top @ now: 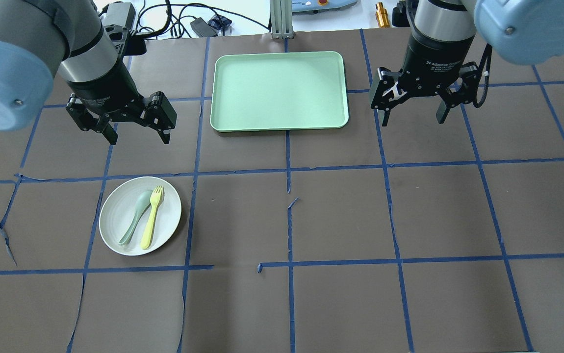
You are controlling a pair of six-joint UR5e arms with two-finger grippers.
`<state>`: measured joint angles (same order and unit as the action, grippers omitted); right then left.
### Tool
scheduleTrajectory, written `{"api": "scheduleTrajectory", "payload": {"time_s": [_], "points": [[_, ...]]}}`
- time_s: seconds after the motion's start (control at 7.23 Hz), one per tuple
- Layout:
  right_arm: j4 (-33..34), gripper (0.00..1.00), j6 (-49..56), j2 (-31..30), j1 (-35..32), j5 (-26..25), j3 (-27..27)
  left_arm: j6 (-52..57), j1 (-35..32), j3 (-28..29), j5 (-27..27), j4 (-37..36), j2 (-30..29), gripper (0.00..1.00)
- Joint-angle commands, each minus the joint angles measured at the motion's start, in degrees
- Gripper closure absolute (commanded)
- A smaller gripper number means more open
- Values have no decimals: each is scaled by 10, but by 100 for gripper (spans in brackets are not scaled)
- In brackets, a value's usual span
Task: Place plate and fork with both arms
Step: 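Move the left gripper toward the white plate with spoon and fork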
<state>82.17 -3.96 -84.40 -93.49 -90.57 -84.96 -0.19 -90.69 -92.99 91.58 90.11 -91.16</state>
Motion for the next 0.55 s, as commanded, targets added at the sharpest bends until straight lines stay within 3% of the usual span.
{"api": "scheduleTrajectory", "payload": {"time_s": [0.0, 0.42], "points": [[2, 0, 3, 1, 0, 0, -1, -1, -1, -6, 2, 0, 0, 0], [1, 0, -2, 4, 1, -2, -4, 9, -1, -14, 1, 2, 0, 0]]}}
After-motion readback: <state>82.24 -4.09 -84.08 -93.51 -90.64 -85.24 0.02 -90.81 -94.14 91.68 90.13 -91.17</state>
